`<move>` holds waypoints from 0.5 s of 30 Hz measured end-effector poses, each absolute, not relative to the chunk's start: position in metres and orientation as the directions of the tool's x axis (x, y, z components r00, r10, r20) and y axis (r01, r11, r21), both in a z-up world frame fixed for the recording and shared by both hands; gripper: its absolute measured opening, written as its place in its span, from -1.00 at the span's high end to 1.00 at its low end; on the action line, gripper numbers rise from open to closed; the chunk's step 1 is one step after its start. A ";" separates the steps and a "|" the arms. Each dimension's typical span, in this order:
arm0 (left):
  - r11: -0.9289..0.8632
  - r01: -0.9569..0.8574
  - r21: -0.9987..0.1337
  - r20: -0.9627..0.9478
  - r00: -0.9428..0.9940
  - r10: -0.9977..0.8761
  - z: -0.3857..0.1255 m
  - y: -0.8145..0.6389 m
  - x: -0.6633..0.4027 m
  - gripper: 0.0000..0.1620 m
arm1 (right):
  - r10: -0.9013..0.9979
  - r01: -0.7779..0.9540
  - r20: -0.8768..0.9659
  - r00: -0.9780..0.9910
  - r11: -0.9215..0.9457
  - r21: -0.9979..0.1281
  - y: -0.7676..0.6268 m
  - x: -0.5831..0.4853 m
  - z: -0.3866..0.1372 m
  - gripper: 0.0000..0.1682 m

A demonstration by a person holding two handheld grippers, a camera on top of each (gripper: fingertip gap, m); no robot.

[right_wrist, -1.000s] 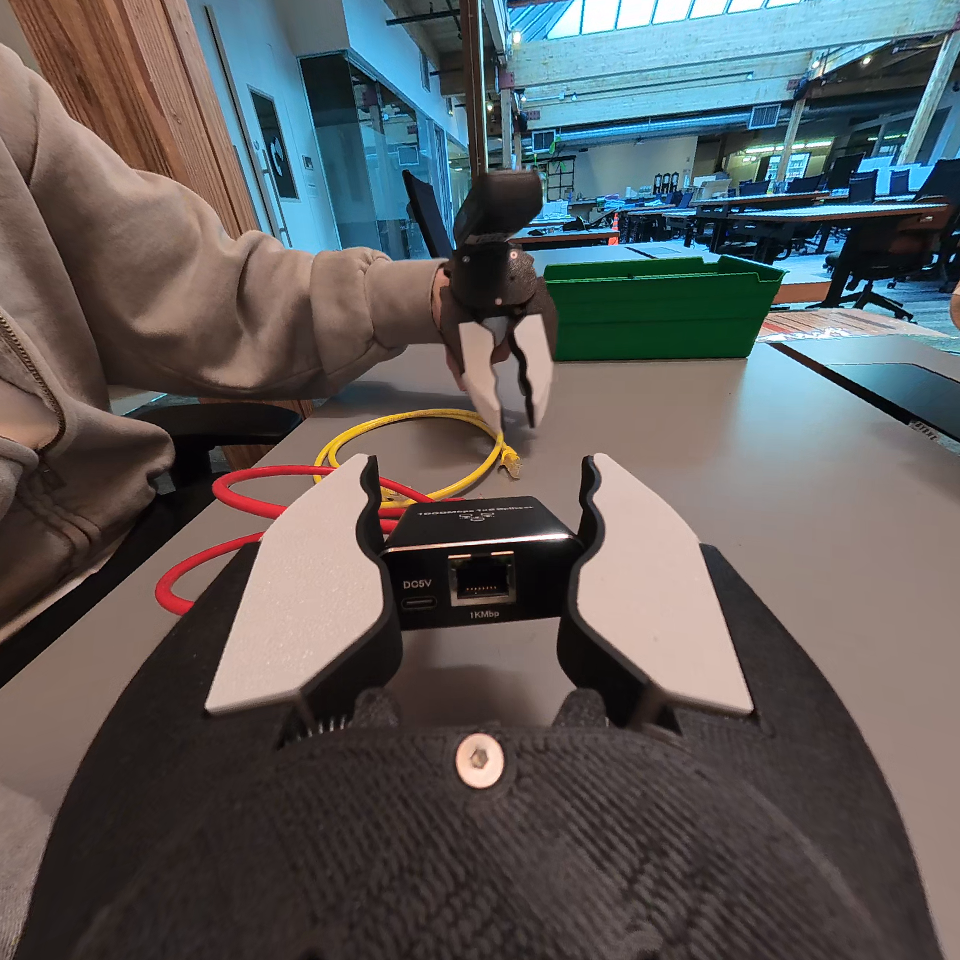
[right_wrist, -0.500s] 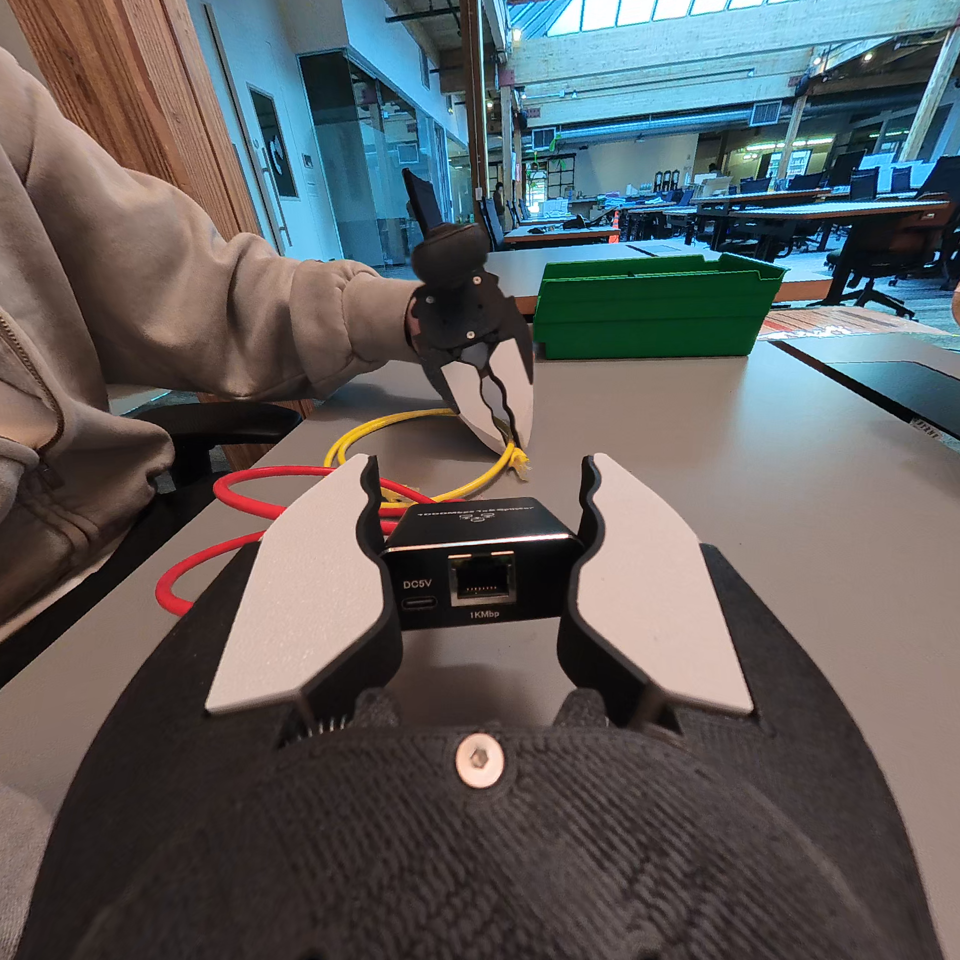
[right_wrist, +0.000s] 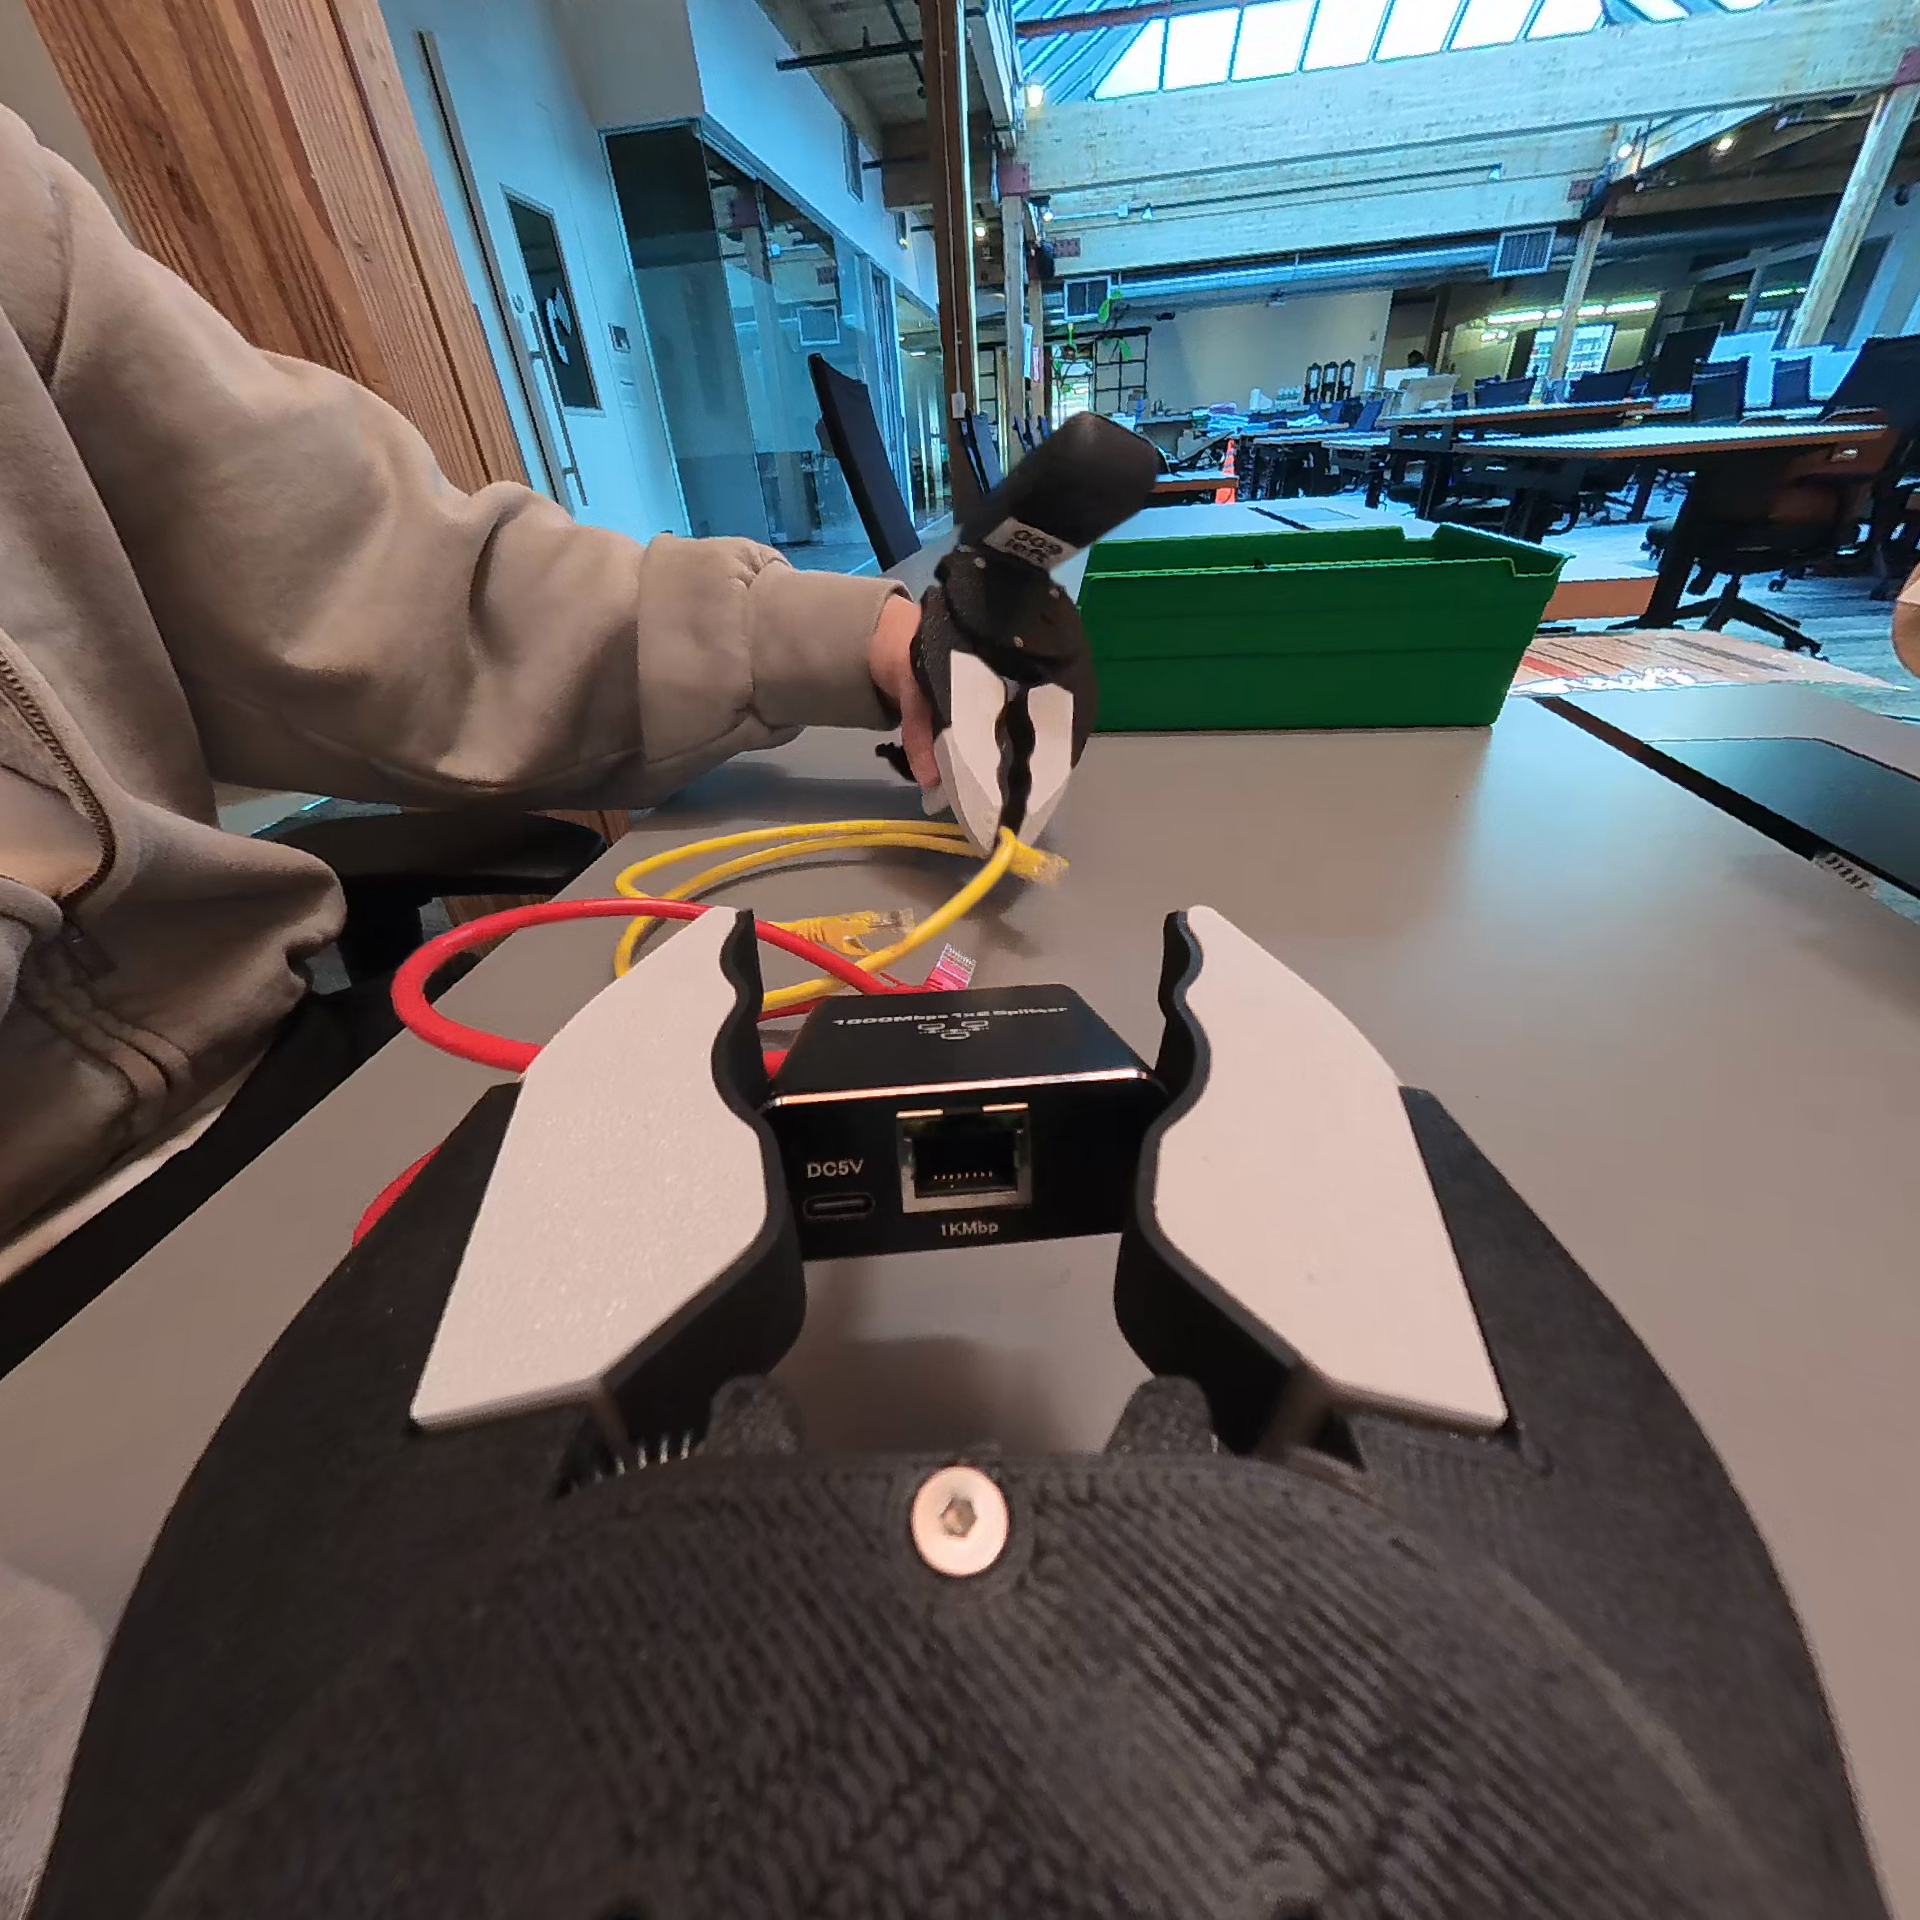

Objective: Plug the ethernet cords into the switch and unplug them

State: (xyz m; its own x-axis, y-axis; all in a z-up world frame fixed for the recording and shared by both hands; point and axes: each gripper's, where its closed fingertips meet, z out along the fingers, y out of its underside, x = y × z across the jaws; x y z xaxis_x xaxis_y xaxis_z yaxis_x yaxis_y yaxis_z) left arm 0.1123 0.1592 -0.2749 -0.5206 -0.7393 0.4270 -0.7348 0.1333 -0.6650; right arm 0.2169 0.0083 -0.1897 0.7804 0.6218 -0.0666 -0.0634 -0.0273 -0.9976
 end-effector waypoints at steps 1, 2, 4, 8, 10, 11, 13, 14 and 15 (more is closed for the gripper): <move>0.096 -0.739 -0.667 0.483 -0.527 -0.700 -0.271 0.156 0.110 0.93 | 0.623 -0.064 -0.067 0.779 -0.027 -0.998 0.008 0.217 -0.190 0.11; 0.055 -0.735 -0.676 0.530 -0.536 -0.657 -0.266 0.154 0.108 0.93 | 0.622 -0.065 -0.067 0.780 -0.026 -0.998 0.008 0.217 -0.189 0.11; -0.012 -0.727 -0.687 0.590 -0.548 -0.593 -0.257 0.153 0.106 0.92 | 0.622 -0.069 -0.066 0.780 -0.019 -0.997 0.008 0.217 -0.189 0.11; -0.065 -0.711 -0.700 0.622 -0.563 -0.544 -0.247 0.162 0.103 0.93 | 0.619 -0.085 -0.068 0.782 -0.001 -0.996 0.006 0.220 -0.186 0.11; -0.093 -0.675 -0.731 0.605 -0.580 -0.545 -0.234 0.172 0.104 0.93 | 0.620 -0.092 -0.068 0.782 0.006 -0.996 0.005 0.221 -0.185 0.11; -0.117 -0.648 -0.752 0.594 -0.592 -0.544 -0.224 0.178 0.105 0.93 | 0.619 -0.093 -0.069 0.783 0.007 -0.996 0.005 0.221 -0.185 0.11; -0.184 -0.584 -0.791 0.585 -0.632 -0.508 -0.196 0.187 0.103 0.93 | 0.621 -0.092 -0.068 0.781 0.006 -0.996 0.005 0.220 -0.185 0.11; -0.209 -0.552 -0.808 0.575 -0.660 -0.483 -0.182 0.187 0.101 0.93 | 0.622 -0.092 -0.068 0.780 0.007 -0.996 0.005 0.220 -0.185 0.11; -0.220 -0.533 -0.817 0.570 -0.688 -0.449 -0.170 0.185 0.098 0.93 | 0.623 -0.093 -0.069 0.779 0.007 -0.996 0.005 0.220 -0.185 0.11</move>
